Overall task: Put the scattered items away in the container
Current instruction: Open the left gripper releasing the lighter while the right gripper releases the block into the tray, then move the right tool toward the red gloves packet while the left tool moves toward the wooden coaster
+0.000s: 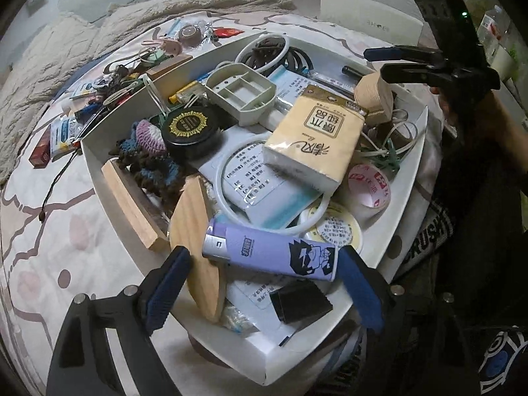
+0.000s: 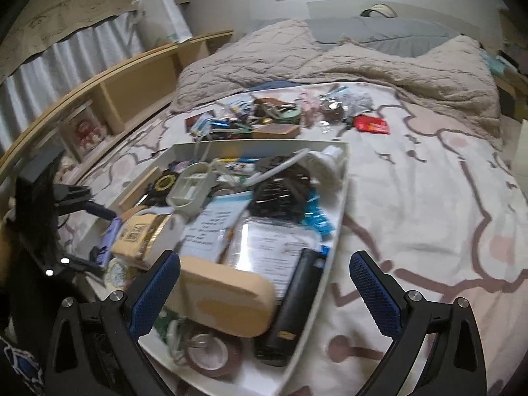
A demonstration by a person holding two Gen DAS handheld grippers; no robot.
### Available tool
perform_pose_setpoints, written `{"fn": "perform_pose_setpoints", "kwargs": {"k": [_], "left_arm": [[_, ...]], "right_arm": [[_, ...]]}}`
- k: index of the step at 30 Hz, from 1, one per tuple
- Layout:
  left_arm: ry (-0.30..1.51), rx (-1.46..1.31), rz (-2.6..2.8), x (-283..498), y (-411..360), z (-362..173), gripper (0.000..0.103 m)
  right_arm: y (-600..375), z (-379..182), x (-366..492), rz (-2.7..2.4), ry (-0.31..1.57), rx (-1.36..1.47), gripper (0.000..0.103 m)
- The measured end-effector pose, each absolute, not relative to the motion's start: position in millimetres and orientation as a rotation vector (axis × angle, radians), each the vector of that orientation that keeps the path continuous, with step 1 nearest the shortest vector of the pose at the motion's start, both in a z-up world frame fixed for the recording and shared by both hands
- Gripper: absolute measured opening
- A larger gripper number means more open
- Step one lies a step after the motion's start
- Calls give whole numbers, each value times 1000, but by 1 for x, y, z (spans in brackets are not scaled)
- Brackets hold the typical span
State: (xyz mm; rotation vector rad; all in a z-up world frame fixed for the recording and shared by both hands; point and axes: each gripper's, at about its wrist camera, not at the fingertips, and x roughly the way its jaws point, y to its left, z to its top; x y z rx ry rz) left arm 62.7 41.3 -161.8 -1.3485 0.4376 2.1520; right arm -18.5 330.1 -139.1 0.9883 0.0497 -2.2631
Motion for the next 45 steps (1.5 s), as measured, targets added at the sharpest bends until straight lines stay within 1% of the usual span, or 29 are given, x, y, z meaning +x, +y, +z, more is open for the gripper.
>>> {"fn": "perform_pose_setpoints", "kwargs": {"k": [6,14,22,26,28,34,45], "left_arm": [[415,-1302,2207,60,35,-150,91],[332,-1317,2282,47,18,-145,91],[351,-1318,2259,50,26,-148,91],[358,-1320,2250,51,27,-149,91],[357,-1322,2254,50,26,-149,91],[316,-1322,2280,48,20,-147,91],[249,-1302,2353,42,19,-151,91]], "right_arm": [[346,-136,-24,-2365,122,973,102],[345,-146,-31,-2390,158,1032,102],[323,-143,-18,-2327,191,974,102],[325,-143,-18,-2319,173,991,102],[327,-141,-19,-2335,195,986,102],[330,-142,-20,-2338,182,990,102],[324,-136,-10,-2320,163,863,103]]}}
